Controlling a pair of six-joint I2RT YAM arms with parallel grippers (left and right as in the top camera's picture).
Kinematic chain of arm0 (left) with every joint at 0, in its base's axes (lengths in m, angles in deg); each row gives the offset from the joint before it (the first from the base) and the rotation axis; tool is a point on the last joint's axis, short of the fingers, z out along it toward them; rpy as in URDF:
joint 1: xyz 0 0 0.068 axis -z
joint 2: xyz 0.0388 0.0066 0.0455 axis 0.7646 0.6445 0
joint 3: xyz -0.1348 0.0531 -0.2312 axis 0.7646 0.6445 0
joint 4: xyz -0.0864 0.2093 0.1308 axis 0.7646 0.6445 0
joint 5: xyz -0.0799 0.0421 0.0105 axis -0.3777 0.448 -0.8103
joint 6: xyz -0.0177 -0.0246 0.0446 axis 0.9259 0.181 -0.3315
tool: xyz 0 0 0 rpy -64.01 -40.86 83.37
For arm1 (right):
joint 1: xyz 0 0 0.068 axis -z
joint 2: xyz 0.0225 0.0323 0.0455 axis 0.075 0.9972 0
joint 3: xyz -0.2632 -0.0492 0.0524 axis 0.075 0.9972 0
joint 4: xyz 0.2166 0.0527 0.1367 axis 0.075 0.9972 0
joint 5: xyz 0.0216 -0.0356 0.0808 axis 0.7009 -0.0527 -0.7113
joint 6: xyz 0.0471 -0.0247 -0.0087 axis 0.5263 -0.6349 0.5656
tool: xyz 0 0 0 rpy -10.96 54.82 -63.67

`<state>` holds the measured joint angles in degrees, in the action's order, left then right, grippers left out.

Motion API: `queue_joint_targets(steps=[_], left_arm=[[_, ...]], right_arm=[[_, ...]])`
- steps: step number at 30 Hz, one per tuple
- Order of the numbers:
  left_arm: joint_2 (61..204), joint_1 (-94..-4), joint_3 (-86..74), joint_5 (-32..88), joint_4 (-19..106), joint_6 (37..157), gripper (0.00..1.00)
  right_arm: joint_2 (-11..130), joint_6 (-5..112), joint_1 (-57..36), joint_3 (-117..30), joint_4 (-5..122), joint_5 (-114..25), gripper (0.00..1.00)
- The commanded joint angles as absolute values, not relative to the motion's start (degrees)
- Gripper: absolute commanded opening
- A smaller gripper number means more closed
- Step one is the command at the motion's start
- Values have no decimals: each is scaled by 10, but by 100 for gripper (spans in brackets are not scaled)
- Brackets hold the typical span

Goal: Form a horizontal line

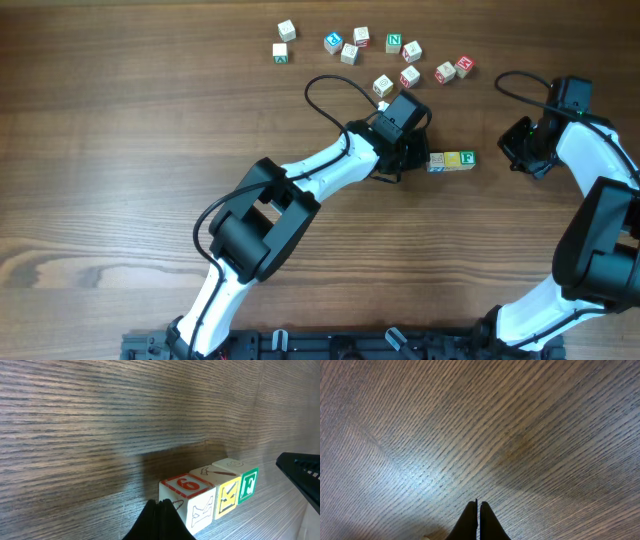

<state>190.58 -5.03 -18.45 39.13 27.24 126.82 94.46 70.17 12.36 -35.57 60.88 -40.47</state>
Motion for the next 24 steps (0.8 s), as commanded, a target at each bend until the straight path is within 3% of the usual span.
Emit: queue_joint_targets(steps=[1, 24], left_arm=[[1911, -50, -179, 386, 267, 1271, 4], [1911, -46, -179, 370, 263, 1271, 4]], right_arm=[[956, 710, 123, -368, 608, -408, 5], [956, 710, 123, -368, 608, -408, 5]])
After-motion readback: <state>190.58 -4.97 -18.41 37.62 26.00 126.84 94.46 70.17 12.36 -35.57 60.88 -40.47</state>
